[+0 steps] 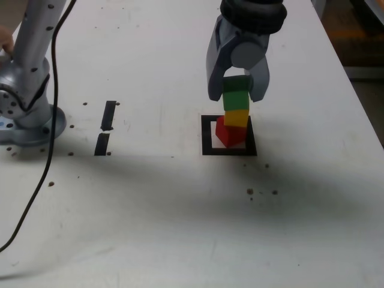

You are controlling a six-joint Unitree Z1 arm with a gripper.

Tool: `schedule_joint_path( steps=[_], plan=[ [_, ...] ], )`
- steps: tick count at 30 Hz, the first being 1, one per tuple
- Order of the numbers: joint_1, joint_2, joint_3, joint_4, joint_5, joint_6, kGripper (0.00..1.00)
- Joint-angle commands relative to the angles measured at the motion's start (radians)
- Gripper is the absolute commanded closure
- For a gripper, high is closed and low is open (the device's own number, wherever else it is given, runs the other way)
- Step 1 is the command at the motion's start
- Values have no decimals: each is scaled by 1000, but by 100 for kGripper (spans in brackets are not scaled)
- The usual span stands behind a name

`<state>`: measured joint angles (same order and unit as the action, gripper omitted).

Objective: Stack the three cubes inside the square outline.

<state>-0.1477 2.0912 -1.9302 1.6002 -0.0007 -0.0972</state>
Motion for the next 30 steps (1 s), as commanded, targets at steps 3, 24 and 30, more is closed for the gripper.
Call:
schedule_joint_path(
  steps=[3,24,30],
  plan=[
    [-2,-2,-7,9,4,1,44],
    [-3,-71,-11,16,90,-4,17],
    [-3,-177,47,21,147,-24,8]
  ],
)
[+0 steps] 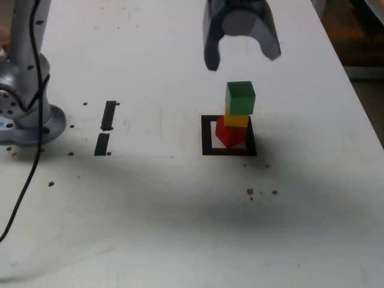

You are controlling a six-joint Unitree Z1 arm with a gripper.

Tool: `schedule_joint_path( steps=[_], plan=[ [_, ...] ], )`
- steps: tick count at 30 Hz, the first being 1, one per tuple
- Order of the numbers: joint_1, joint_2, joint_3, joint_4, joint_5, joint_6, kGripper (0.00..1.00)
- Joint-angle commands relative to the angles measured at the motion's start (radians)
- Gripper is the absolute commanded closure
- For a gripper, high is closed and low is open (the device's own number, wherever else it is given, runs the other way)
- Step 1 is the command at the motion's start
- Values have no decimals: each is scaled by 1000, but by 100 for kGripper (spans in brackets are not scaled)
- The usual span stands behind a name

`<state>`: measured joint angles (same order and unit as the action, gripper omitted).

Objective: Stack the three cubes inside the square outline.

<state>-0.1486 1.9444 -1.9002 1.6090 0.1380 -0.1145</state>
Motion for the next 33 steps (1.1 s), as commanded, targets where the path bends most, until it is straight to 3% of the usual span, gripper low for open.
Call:
schedule_joint_path(
  steps=[1,5,9,17,21,24,33],
  plan=[
    [-2,-46,34,12,14,-12,7],
    [2,-98,122,9,22,-35,6],
    [19,-141,231,3,3,-50,5],
    [54,-217,465,-47,-82,-85,4],
    [62,-245,590,-143,-138,-88,4],
    [63,-261,682,-247,-158,-82,4],
    [63,-292,909,-492,-138,-37,4]
  ],
)
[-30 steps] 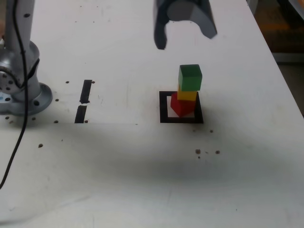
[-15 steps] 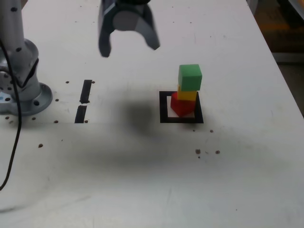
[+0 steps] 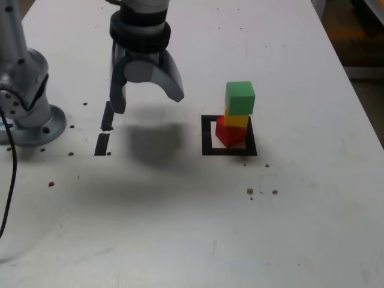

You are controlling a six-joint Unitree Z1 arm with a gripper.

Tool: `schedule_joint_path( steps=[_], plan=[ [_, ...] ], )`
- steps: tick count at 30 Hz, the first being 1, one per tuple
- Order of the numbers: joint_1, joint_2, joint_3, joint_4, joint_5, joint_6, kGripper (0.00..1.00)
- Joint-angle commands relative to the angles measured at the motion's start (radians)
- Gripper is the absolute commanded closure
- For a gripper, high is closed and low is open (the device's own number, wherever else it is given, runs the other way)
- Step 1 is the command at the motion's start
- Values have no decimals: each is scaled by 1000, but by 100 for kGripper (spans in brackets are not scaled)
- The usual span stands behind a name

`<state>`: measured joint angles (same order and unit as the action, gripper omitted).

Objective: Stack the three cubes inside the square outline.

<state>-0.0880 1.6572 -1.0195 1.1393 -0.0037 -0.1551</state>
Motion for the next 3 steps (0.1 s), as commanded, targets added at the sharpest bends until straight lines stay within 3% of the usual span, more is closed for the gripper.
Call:
schedule_joint_path(
  steps=[1,3],
  plan=[
    [2,-6,49,-41,5,7,4],
    [2,-7,88,-79,6,14,4]
  ],
)
